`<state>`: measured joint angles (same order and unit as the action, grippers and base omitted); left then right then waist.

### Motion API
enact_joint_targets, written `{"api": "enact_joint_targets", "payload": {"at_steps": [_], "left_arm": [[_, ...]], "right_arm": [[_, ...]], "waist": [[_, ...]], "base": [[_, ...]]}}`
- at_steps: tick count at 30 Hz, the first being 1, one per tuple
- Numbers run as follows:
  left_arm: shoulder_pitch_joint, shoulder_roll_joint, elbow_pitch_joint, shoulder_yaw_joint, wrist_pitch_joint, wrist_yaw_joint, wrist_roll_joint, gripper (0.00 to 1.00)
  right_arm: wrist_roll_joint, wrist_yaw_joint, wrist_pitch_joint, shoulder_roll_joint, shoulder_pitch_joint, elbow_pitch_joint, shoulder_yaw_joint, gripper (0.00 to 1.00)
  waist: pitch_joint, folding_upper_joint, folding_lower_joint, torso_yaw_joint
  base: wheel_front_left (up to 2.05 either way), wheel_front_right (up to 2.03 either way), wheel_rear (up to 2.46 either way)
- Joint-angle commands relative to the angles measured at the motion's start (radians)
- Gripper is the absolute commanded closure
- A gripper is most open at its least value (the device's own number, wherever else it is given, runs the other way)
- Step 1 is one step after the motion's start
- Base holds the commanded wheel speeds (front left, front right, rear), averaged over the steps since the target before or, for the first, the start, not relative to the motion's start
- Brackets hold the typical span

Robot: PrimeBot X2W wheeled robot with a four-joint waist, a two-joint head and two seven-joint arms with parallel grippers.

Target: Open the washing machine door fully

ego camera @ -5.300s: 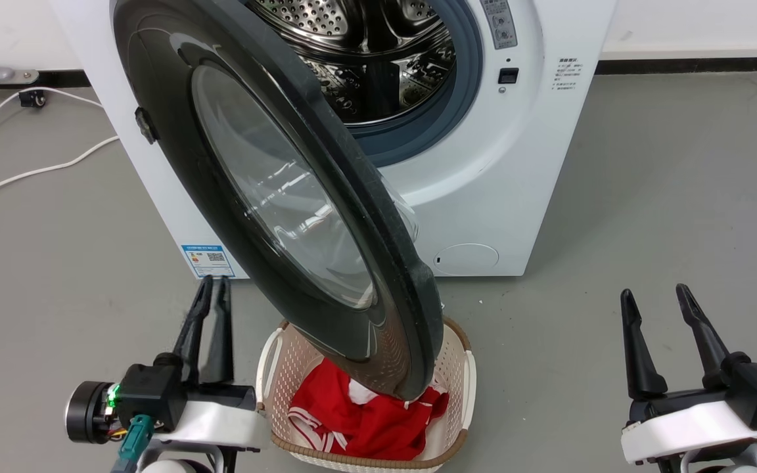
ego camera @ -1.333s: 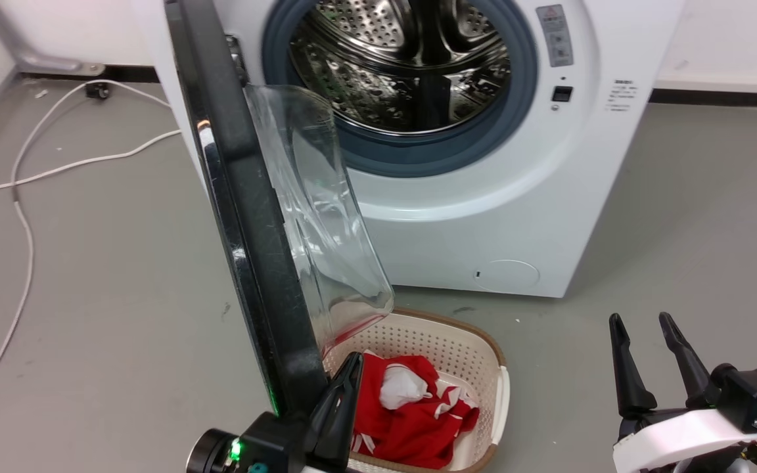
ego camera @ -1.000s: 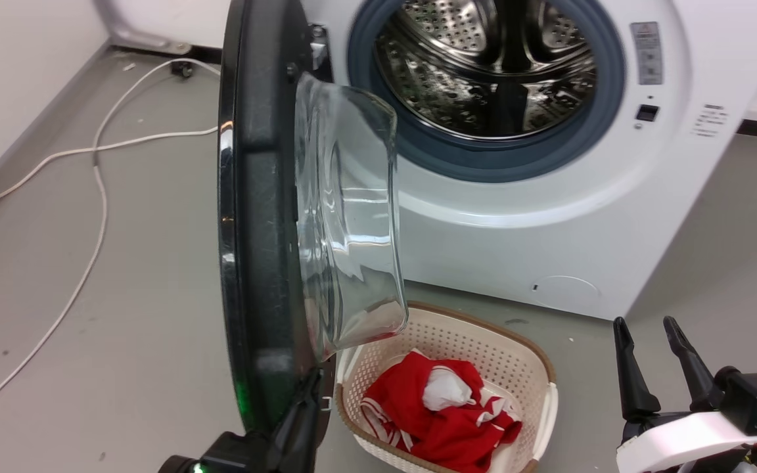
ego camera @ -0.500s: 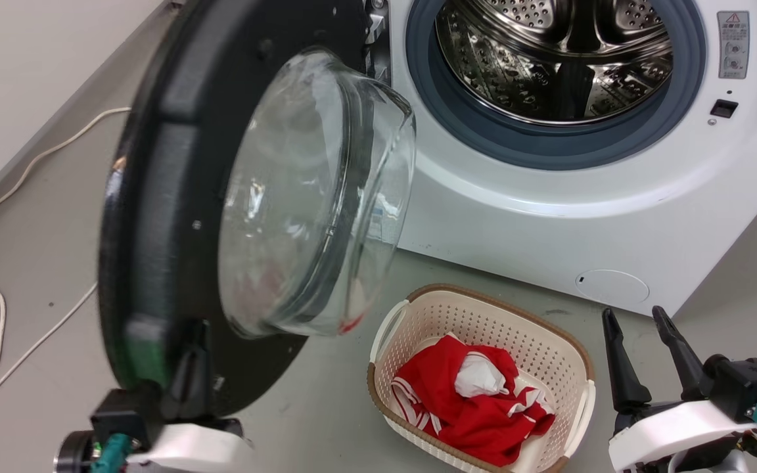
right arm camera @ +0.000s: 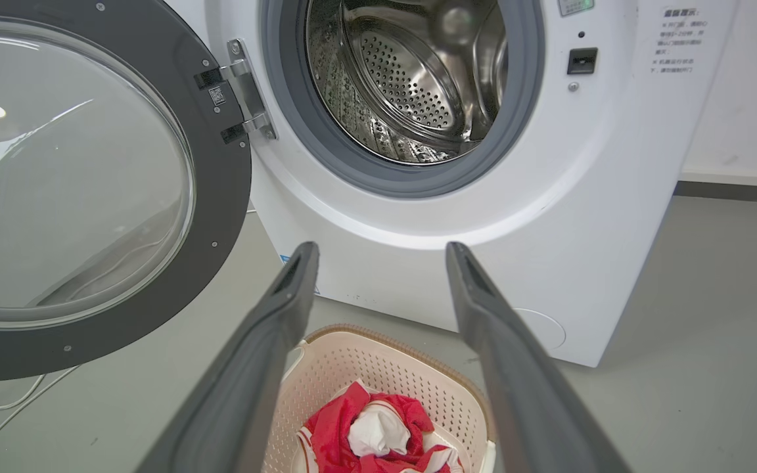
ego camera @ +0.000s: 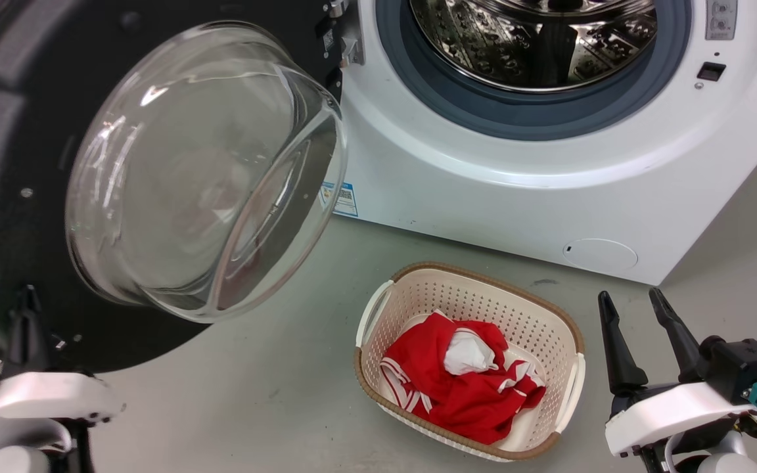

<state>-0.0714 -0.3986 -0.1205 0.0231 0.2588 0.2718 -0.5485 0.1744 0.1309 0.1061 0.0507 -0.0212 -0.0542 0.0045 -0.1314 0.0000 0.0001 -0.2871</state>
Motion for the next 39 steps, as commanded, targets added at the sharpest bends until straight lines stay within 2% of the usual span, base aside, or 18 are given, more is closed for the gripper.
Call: {"api": "enact_joint_targets", "payload": {"at_steps": [1, 7, 11, 14, 20, 27, 33, 37, 39], "left_arm": [[-0.022, -0.02, -0.025, -0.031, 0.006, -0.008, -0.002, 1.0], [-0.084, -0.062, -0.127, -0.096, 0.008, -0.075, 0.01, 1.0], [-0.116, -0.069, -0.187, -0.125, 0.008, -0.112, 0.028, 1.0], [-0.12, -0.065, -0.203, -0.141, 0.006, -0.122, 0.039, 1.0], [-0.051, -0.013, -0.157, -0.189, 0.006, -0.132, 0.087, 1.0], [0.064, 0.092, -0.027, -0.196, 0.006, -0.146, 0.144, 1.0], [0.119, 0.181, 0.072, -0.115, 0.006, -0.155, 0.211, 1.0], [0.116, 0.219, 0.09, -0.031, 0.006, -0.19, 0.234, 1.0], [0.094, 0.222, 0.091, 0.028, -0.001, -0.228, 0.249, 1.0]], "right_arm": [[-0.007, 0.0, 0.003, -0.001, -0.016, 0.003, -0.001, 0.0], [-0.007, 0.0, 0.007, -0.001, -0.027, -0.005, -0.003, 0.0], [-0.015, 0.0, 0.008, -0.001, -0.036, -0.009, -0.004, 0.0], [-0.016, 0.0, 0.01, -0.001, -0.037, -0.012, 0.004, 0.0], [-0.006, 0.0, 0.02, -0.001, -0.021, -0.023, 0.015, 0.0], [-0.012, 0.0, 0.023, -0.001, 0.004, -0.025, 0.015, 0.0], [-0.025, 0.0, 0.014, -0.001, 0.014, 0.005, 0.016, 0.0], [-0.04, 0.0, 0.008, -0.001, 0.02, 0.024, 0.012, 0.0], [-0.047, 0.0, 0.001, -0.001, 0.023, 0.037, 0.009, 0.0]], "waist": [[-0.01, 0.0, -0.0001, 0.009], [-0.022, 0.0, -0.0001, 0.025], [-0.021, 0.0, -0.0001, 0.037], [-0.017, 0.0, -0.0001, 0.047], [0.009, 0.0, -0.0001, 0.075], [0.048, 0.0, -0.0001, 0.096], [0.077, 0.0, -0.0001, 0.117], [0.091, 0.0, -0.0001, 0.14], [0.097, 0.0, -0.0001, 0.163]], "base": [[0.0, 0.0, 0.0], [0.0, 0.0, 0.0], [0.0, 0.0, 0.0], [0.0, 0.0, 0.0], [0.0, 0.0, 0.0], [0.0, 0.0, 0.0], [0.0, 0.0, 0.0], [0.0, 0.0, 0.0], [0.0, 0.0, 0.0]]}}
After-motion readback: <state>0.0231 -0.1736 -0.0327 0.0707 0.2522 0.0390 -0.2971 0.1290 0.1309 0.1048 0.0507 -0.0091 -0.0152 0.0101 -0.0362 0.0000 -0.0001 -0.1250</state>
